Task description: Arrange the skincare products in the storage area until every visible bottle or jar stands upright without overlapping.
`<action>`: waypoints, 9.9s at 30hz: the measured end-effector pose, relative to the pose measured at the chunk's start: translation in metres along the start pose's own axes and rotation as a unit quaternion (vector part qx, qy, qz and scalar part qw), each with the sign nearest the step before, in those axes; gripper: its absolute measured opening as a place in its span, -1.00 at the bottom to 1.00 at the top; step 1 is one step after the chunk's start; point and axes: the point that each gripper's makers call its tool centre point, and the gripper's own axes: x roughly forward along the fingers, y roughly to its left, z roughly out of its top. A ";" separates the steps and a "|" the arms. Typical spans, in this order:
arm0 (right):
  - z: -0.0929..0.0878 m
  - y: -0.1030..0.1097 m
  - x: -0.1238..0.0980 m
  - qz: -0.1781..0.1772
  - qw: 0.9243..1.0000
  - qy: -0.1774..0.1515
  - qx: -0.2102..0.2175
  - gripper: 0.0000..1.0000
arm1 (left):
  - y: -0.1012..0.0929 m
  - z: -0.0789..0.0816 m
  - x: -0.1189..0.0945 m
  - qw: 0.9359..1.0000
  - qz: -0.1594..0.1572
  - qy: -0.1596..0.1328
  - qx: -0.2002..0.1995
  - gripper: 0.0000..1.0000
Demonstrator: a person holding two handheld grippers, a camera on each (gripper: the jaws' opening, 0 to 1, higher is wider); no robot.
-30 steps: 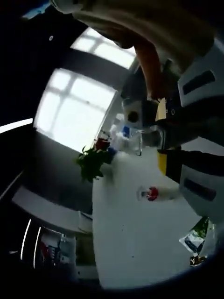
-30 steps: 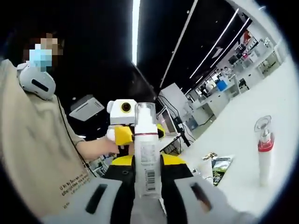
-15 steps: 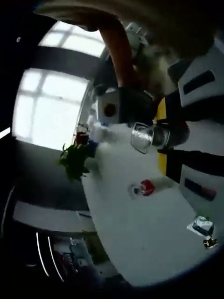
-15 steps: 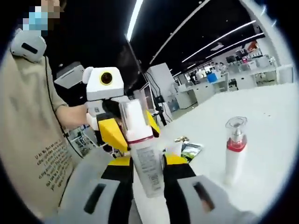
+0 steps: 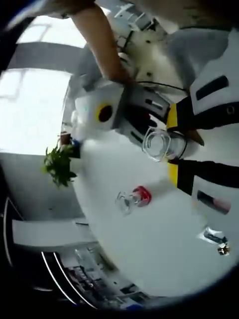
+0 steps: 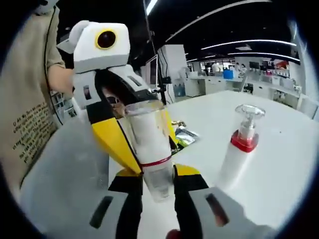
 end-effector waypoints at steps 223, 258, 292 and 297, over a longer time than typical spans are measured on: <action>0.018 0.028 0.068 -0.131 0.977 0.124 0.115 0.80 | 0.052 -0.196 -0.203 0.958 0.135 -0.032 -0.250 0.93; 0.027 -0.019 0.225 -0.111 0.967 0.222 0.057 0.26 | 0.061 -0.202 -0.207 0.958 0.132 -0.048 -0.250 0.89; 0.000 -0.028 0.273 -0.108 0.942 0.317 -0.027 -0.32 | 0.069 -0.207 -0.208 0.954 0.130 -0.055 -0.266 0.85; 0.000 -0.031 0.274 -0.109 0.942 0.317 -0.015 -0.34 | 0.069 -0.208 -0.208 0.953 0.130 -0.055 -0.267 0.85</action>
